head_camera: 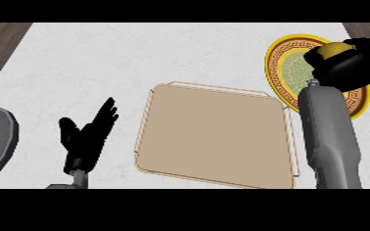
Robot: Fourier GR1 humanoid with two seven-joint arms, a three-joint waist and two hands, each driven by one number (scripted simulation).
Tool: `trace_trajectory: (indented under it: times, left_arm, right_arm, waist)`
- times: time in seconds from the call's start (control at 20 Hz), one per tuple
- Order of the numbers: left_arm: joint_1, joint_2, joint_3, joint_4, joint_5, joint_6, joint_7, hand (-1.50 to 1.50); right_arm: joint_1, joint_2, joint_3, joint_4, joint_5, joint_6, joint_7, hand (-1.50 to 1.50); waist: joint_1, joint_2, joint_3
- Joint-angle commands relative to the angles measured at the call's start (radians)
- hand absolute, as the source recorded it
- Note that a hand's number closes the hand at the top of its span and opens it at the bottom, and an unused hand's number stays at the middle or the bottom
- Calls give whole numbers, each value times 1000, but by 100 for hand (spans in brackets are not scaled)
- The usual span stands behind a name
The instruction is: Pick the lemon from the tray and place it in the plate
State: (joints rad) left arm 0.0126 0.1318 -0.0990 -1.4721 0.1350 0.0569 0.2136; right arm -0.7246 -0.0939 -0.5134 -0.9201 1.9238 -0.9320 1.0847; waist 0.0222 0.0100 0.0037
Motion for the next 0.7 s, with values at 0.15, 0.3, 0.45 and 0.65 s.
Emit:
trace_trajectory:
  times: [0.15,0.3,0.45,0.65]
  left_arm:
    - [11,-27,-31,-35,-21,30,64,0]
    - [-8,-19,-15,17,-23,17,22,0]
    - [12,5,5,-9,9,-17,31,0]
    - [0,-16,-22,17,-21,-9,16,0]
  right_arm:
    - [-43,-133,-117,179,-122,-204,23,150]
    - [-7,-122,-185,258,-292,-106,6,150]
    - [-30,-164,-185,364,-438,-7,-103,-150]
    - [-43,-195,-190,449,-654,-125,-329,-150]
  waist:
    - [7,0,-1]
    - [0,4,0]
    - [4,0,0]
    - [13,6,2]
